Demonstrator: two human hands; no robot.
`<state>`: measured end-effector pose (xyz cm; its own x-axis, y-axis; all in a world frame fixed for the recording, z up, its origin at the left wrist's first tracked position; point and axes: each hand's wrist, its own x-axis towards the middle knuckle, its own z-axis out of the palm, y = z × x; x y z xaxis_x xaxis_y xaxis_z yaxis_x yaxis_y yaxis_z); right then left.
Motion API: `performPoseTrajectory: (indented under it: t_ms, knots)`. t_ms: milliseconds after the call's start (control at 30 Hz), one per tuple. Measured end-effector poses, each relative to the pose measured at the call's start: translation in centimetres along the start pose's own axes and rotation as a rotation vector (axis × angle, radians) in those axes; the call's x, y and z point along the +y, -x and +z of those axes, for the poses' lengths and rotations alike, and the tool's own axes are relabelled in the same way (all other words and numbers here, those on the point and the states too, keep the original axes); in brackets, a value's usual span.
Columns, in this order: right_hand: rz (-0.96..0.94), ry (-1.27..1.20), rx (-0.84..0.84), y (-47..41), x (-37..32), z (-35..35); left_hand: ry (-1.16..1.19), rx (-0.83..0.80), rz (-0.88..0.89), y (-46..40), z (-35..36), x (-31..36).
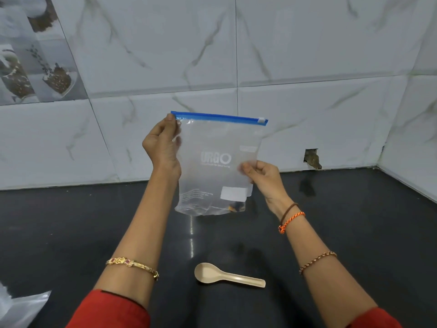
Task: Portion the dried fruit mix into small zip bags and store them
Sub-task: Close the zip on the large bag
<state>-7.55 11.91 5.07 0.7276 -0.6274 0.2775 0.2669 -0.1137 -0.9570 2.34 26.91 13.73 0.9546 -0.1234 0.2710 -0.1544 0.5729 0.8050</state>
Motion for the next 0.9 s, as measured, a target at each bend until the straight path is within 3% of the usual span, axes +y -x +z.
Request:
performPoseTrajectory:
  t_ms: [133, 300, 467, 567, 667, 767, 900]
  knots:
    - [0.026, -0.136, 0.164, 0.0, 0.2, 0.2, -0.163, 0.005, -0.064, 0.6, -1.5, -1.8]
    - [0.057, -0.237, 0.255, 1.0, -0.2, 0.0, -0.395, -0.073, -0.136, 2.9, -1.9, -5.6]
    - [0.02, -0.274, 0.404, 3.1, -1.0, -1.5, -0.497, -0.039, -0.011, 5.1, -0.6, -7.1]
    - [-0.127, -0.103, 0.447, 5.2, -1.3, -3.2, -0.497, -0.041, 0.107, 6.6, 0.0, -6.8]
    - [-0.147, 0.106, 0.355, 7.1, -1.6, -5.3, -0.528, -0.159, 0.18, 8.1, 0.7, -6.4]
    - [-0.073, 0.408, 0.295, 9.0, -2.3, -8.0, -0.566, -0.426, 0.066, 8.8, 0.7, -6.4]
    - [-0.075, 0.809, 0.459, 11.9, -2.5, -11.2, -0.793, -0.739, 0.082, 10.5, 0.7, -6.9]
